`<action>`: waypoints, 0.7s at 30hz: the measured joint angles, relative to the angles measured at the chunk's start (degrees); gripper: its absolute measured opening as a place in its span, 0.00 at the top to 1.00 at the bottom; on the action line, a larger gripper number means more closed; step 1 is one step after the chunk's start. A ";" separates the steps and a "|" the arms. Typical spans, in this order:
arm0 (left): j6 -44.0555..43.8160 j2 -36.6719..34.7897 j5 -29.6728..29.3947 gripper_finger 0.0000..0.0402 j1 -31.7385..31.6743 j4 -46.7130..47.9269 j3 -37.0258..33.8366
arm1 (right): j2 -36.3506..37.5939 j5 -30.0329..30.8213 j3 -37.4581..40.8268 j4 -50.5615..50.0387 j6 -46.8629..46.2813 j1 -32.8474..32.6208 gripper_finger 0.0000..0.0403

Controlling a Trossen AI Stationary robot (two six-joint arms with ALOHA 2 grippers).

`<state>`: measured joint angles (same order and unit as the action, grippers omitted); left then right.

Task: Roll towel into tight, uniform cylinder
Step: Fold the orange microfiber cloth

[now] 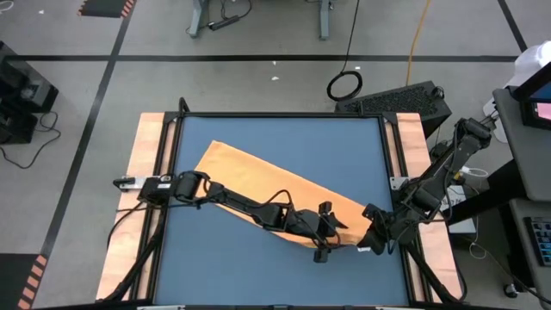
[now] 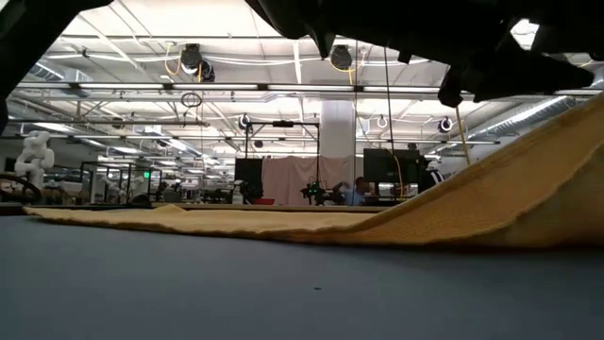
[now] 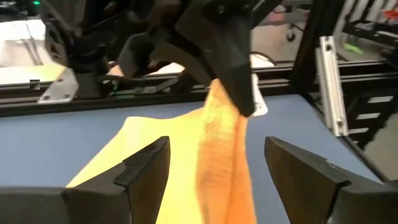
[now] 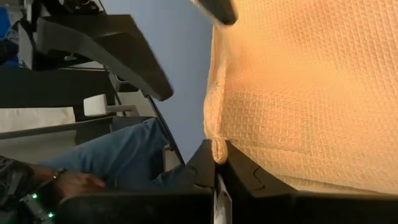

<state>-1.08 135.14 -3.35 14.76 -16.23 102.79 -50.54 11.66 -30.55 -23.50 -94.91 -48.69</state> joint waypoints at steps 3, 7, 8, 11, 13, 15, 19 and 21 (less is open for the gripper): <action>0.01 0.64 3.15 0.34 -0.04 -0.35 0.08 | -0.02 0.03 0.00 -0.38 0.00 0.02 1.00; 1.29 2.19 0.47 0.34 0.53 -1.83 -0.01 | -0.02 0.20 0.00 -0.50 -0.01 0.02 1.00; 1.47 2.47 0.31 0.34 0.68 -2.18 -0.05 | -0.02 0.26 0.00 -0.51 -0.19 0.02 1.00; 1.60 3.45 -1.61 0.34 0.93 -4.01 0.17 | -0.07 0.26 0.00 -0.47 -0.24 0.02 1.00; 3.14 3.69 -3.42 0.34 1.28 -3.78 0.03 | -0.13 0.26 -0.02 -0.03 -0.28 0.00 1.00; 5.83 3.71 -6.39 0.34 1.55 -4.09 0.02 | -0.22 0.19 -0.02 0.03 -0.31 0.00 1.00; 6.72 3.20 -6.37 0.34 1.77 -7.08 0.04 | -0.22 0.22 -0.02 0.02 -0.39 0.00 1.00; 3.85 3.14 -5.11 0.34 1.77 -6.77 0.06 | -0.22 0.22 -0.02 0.12 -0.42 0.00 1.00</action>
<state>2.78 138.28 -8.46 16.53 -23.00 102.85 -50.76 11.88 -30.57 -23.38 -95.33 -48.69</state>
